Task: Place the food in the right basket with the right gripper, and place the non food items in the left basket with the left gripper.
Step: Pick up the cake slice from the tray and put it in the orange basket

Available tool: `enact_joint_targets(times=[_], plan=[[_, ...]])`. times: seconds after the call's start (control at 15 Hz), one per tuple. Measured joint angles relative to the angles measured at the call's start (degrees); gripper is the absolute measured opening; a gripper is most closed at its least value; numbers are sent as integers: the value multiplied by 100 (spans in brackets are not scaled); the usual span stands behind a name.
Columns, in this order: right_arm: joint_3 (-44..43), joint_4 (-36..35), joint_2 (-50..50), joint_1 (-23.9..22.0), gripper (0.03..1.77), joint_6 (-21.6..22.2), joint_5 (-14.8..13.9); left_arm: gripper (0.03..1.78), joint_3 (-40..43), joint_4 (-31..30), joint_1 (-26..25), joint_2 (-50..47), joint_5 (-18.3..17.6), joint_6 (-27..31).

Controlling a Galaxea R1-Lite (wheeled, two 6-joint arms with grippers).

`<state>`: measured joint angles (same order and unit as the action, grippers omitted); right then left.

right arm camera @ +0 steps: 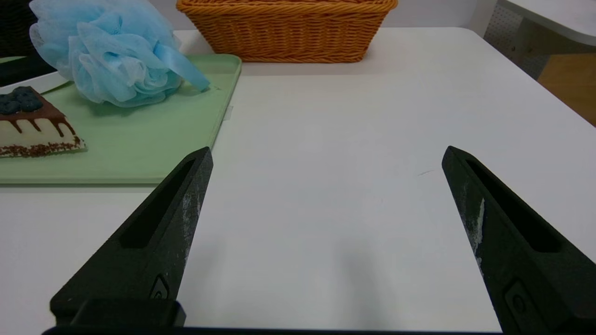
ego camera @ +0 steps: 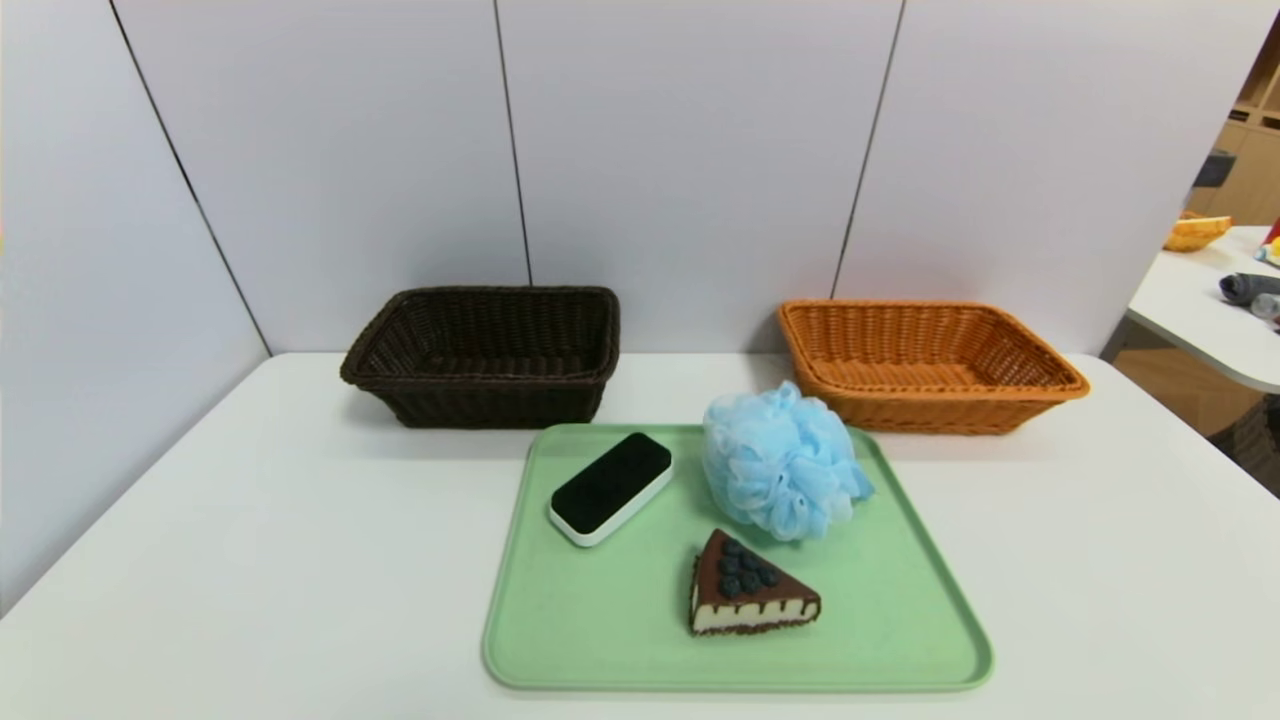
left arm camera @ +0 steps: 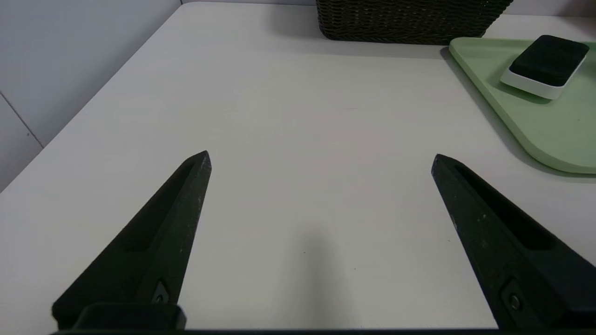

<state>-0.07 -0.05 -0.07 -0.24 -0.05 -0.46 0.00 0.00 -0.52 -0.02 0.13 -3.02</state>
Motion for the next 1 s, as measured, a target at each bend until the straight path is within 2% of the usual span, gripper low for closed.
enact_joint_targets(times=[0.27, 0.47, 0.73, 1.0], plan=[[0, 54, 0, -2, 170, -9, 0, 169, -16, -157, 1, 0, -18, 28], [-277, 150, 17, 0, 170, -20, -9, 169, -462, 30, 1, 13, -71, 33], [-2334, 989, 594, -5, 170, 7, 68, 169, -1747, 455, 1, 482, -79, 33], [-4898, 1660, 2088, -9, 170, -28, 333, 169, -3497, 462, -2, 1843, -60, 28]])
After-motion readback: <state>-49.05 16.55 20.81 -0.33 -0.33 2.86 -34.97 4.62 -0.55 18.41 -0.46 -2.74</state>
